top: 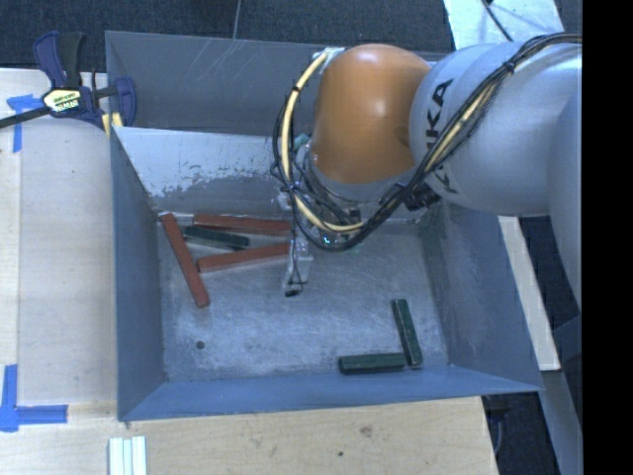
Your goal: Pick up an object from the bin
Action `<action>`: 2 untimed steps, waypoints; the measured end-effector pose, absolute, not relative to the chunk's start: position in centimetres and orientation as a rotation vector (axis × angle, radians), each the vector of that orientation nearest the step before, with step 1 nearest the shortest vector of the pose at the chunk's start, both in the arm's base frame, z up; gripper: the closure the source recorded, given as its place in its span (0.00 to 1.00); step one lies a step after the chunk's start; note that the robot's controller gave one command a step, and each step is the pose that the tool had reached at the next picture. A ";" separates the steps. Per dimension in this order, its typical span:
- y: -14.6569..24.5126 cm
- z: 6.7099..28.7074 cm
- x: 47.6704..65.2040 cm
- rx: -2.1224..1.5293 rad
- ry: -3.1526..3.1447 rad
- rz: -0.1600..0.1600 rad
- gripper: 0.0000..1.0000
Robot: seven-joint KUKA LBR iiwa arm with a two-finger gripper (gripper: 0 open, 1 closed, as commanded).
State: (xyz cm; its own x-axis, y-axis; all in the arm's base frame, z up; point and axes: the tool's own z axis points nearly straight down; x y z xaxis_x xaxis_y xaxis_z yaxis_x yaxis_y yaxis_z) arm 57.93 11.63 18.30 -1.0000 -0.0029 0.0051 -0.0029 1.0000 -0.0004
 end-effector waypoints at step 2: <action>12.5 13.4 59.3 0.199 -3.141 -0.001 0.00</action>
Offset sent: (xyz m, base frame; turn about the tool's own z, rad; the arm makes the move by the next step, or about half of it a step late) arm 0.0247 0.0187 -0.1130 -0.2604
